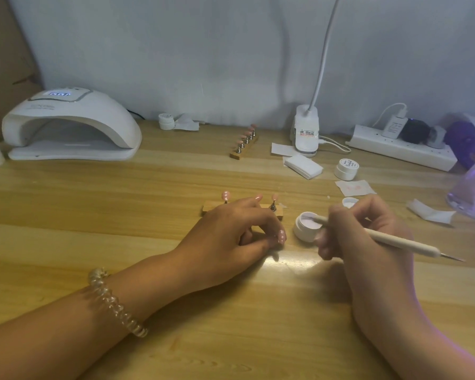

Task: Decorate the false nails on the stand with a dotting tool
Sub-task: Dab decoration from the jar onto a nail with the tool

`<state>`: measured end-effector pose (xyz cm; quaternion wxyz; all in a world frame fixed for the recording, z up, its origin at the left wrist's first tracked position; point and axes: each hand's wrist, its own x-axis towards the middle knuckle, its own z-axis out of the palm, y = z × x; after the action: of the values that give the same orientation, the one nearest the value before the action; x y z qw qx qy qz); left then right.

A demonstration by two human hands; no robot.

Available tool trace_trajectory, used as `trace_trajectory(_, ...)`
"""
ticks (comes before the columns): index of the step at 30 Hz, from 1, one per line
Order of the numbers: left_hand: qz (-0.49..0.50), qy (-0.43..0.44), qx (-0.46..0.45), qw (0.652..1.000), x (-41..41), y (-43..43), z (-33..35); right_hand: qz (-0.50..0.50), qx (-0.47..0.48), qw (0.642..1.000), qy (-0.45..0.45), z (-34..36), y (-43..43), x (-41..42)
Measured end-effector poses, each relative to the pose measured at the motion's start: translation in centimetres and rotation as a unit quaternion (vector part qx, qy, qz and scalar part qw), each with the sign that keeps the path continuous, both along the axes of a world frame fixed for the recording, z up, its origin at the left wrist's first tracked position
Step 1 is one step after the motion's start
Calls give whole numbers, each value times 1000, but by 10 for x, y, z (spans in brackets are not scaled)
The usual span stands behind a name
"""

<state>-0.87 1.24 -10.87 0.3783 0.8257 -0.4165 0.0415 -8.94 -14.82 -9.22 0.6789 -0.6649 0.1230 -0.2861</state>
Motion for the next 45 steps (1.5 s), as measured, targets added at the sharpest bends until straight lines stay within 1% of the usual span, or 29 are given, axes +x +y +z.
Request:
trace_trajectory(3, -1, -4, -3, 1000, 0, 1, 0, -34, -5, 999, 8, 0, -13, 6)
trace_trajectory(7, 0, -4, -10, 1000, 0, 1, 0, -28, -48, 997, 62, -6, -21, 12)
trace_trajectory(10, 2, -1, -4, 1000, 0, 1, -1, -24, -84, 994, 66, -9, -20, 14)
trace_trajectory(13, 3, 8, 3, 1000, 1, 1, 0, -28, -90, 993, 71, -11, -22, 16)
trace_trajectory(21, 8, 14, -2, 1000, 1, 1, -1, -24, -144, 986, 78, -15, -23, 18)
trace_trajectory(30, 10, 10, -6, 1000, 1, 0, -2, -29, -162, 983, 85, -18, -27, 20)
trace_trajectory(36, 9, 3, -2, 1000, 0, 0, -2, -32, -157, 983, 87, -17, -27, 19)
trace_trajectory(41, 9, 7, -2, 1000, 0, 0, -3, -52, -155, 985, 61, -15, -25, 16)
trace_trajectory(45, 9, 6, -1, 1000, 1, 0, -2, -59, -154, 984, 62, -16, -27, 17)
